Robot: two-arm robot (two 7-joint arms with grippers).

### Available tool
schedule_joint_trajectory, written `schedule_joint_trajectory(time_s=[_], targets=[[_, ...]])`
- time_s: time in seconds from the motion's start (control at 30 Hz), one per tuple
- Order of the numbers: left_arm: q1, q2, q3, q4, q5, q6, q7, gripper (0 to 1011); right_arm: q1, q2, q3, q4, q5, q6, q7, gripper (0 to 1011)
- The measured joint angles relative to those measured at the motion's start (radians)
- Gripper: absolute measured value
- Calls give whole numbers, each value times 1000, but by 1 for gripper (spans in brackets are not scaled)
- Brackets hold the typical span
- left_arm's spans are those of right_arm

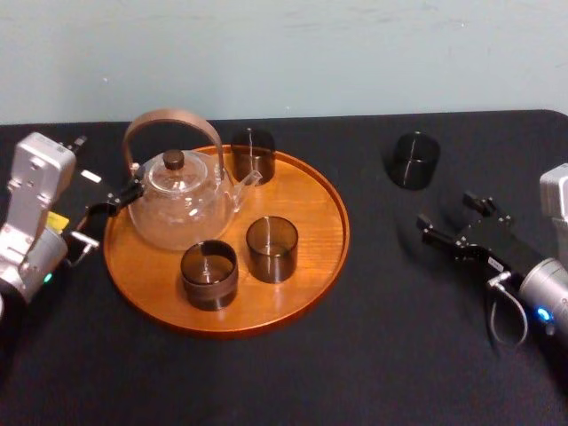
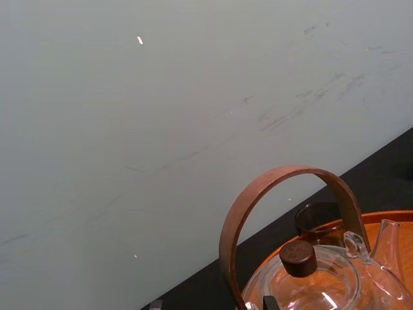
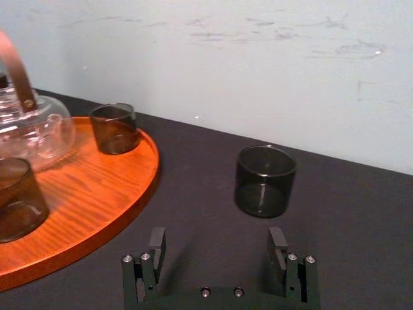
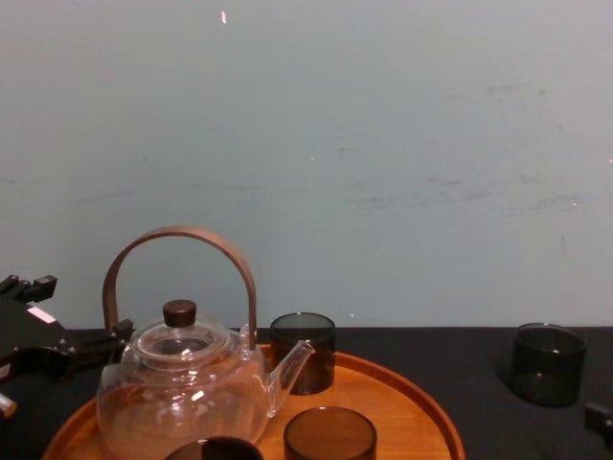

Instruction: Pick up the glass from the table and place it on the tray.

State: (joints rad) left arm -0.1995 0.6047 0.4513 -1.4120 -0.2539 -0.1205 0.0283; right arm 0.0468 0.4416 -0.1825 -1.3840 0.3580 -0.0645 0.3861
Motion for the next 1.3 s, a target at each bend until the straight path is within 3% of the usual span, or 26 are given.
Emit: schedule_joint_trajectory(time_s=[0.67, 1.3], targets=[[0, 0, 0, 0, 0, 0, 0, 1009, 157, -29, -5, 140, -60, 36, -19, 1002], [0, 0, 0, 0, 0, 0, 0, 1009, 321, -96, -40, 353, -89, 31, 13, 1002]])
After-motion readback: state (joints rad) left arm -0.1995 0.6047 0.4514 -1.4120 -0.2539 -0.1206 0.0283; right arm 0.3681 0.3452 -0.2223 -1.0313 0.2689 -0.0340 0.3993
